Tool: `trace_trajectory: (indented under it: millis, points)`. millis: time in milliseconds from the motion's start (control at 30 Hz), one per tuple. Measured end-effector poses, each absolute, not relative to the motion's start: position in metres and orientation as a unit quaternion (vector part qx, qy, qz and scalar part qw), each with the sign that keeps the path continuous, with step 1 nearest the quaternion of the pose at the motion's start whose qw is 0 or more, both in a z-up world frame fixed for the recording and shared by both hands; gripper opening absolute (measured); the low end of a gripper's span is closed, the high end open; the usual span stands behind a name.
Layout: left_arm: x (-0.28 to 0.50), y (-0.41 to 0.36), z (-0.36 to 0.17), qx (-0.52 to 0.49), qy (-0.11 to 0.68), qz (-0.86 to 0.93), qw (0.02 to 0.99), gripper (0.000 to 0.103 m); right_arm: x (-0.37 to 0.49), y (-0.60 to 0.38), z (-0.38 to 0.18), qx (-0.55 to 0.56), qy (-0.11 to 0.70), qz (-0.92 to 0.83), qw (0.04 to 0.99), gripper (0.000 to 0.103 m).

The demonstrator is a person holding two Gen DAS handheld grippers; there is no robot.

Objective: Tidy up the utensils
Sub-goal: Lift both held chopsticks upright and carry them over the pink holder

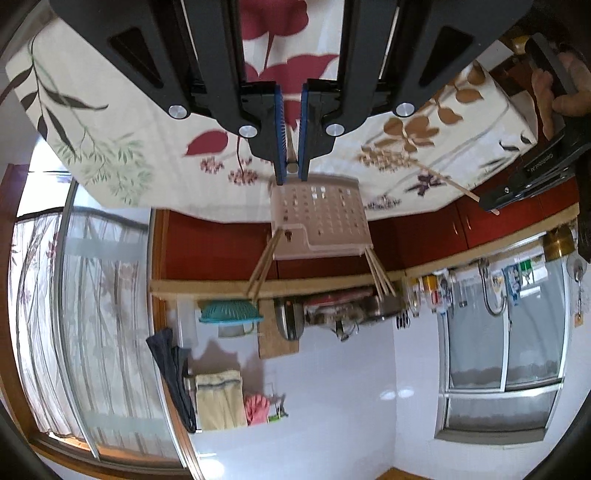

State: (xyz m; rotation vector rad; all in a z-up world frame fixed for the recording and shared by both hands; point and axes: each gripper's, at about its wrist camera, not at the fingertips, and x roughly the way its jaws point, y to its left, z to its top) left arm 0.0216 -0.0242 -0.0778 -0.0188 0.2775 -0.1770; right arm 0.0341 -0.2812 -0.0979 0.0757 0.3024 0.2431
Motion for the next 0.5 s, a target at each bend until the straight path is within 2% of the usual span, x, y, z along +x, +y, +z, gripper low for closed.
trace_trajectory:
  millis: [500]
  points:
    - [0.053, -0.007, -0.051, -0.014, 0.136, -0.083, 0.987, 0.006, 0.073, -0.271, -0.063, 0.026, 0.155, 0.145, 0.977, 0.007]
